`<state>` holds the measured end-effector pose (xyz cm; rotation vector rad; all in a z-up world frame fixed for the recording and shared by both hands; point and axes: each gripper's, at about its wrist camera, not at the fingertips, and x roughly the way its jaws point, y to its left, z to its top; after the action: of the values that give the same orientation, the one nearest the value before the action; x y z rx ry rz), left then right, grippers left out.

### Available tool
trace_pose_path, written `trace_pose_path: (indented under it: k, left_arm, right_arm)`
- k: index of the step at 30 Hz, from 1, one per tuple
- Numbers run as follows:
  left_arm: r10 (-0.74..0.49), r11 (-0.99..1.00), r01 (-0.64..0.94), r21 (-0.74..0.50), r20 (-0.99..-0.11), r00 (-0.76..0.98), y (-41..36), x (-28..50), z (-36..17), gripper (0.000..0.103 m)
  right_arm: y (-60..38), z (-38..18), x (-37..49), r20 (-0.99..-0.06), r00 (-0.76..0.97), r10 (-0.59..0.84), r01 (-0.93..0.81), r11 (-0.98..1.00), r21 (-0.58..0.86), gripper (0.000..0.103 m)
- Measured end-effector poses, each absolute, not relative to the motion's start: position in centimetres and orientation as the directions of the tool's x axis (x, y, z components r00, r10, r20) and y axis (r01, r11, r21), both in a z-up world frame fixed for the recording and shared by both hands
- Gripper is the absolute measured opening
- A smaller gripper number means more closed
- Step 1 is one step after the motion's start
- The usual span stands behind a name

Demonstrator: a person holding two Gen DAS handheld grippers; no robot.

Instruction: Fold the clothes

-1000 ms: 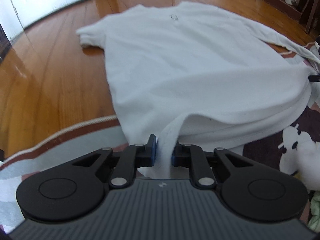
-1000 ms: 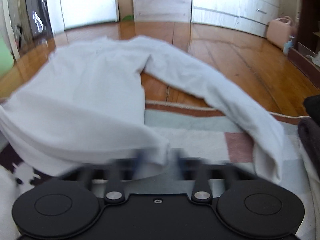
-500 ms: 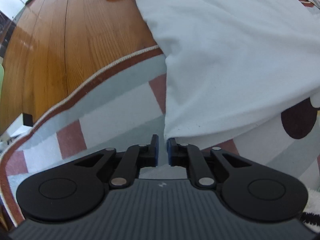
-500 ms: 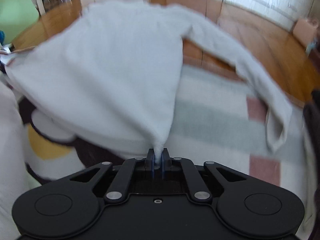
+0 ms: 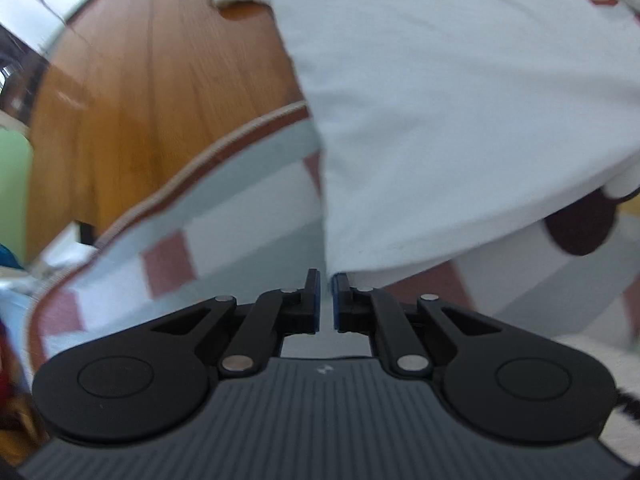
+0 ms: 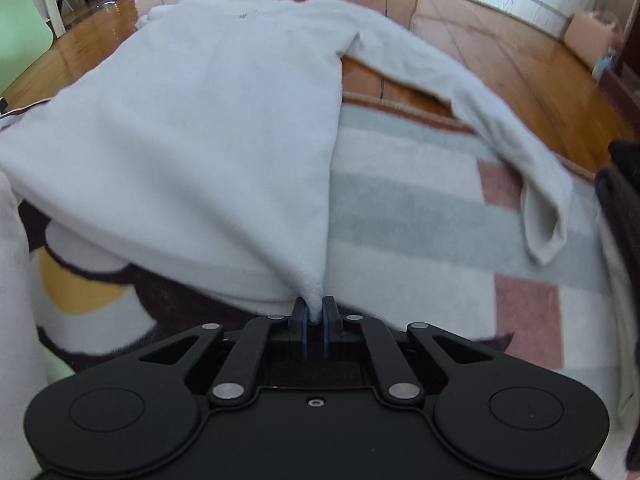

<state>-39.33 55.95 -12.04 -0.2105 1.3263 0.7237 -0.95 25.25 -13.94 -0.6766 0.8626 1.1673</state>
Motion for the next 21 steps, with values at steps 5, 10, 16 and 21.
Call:
trace_pose_path:
  k: [5,10,16,21]
  left_arm:
    - [0.402,0.763,-0.564,0.315,-0.915,0.031,55.6,-40.3,-11.3,0.005]
    - [0.316,0.735,-0.655,0.174,-0.943,0.104,56.4,-42.5,-9.5,0.009]
    - [0.383,0.714,-0.695,0.086,-0.879,0.285,56.5,-38.5,-5.5,0.043]
    - [0.448,0.732,-0.675,0.086,-0.808,0.383,57.3,-28.9,-4.8,0.056]
  right_arm:
    - [23.2,-10.0,-0.2,-0.77,0.072,0.633,-0.941,0.3,0.159,0.007]
    - [22.3,-13.8,-1.2,-0.906,0.165,0.39,-0.94,0.339,-0.025,0.009]
    - [21.9,-11.4,3.5,-0.858,0.05,0.51,-0.825,0.506,0.252,0.021]
    - [26.7,-8.5,7.7,-0.82,0.166,0.548,-0.838,0.517,0.176,0.044]
